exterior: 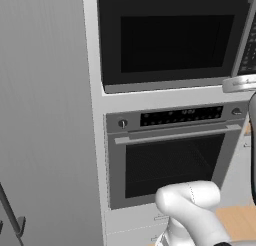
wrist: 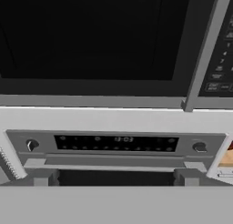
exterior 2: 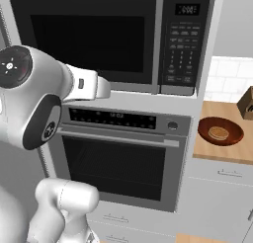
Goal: Open the microwave, place the bowl with waffle inside the microwave, then close the microwave door and turn it on.
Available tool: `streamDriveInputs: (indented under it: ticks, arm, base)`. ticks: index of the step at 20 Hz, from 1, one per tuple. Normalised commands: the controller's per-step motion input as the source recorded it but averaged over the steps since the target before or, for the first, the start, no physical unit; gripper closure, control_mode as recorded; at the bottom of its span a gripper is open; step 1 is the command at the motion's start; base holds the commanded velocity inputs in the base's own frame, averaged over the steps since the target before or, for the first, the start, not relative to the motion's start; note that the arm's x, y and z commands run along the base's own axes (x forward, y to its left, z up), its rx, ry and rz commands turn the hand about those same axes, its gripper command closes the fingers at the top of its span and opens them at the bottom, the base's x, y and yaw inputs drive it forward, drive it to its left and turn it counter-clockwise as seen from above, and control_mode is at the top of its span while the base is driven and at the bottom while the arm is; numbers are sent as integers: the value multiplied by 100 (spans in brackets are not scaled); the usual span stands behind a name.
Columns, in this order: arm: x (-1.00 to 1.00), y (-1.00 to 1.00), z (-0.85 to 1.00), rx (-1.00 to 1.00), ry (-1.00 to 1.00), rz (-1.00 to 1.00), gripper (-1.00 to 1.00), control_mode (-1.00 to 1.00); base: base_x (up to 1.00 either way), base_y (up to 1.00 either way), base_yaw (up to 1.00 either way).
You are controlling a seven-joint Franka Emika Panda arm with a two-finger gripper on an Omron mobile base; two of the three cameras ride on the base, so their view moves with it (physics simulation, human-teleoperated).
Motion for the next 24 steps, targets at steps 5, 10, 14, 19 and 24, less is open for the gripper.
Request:
streamDriveInputs:
  ticks: [5, 10, 14, 19, 24]
  arm:
    - [12, -15, -16, 0, 0, -4, -100, -100]
    - [4, 0, -7, -2, 0, -6, -100, -100]
    - [6, -3, -5, -1, 0, -9, -100, -100]
    - [0, -26, 0, 0, 0, -16, -100, -100]
    - [0, -37, 2, 0, 0, -12, -100, -100]
  base:
    - [0, 0, 0]
    - [0, 0, 0]
    - [0, 0, 0]
    - [0, 0, 0]
    - [0, 0, 0]
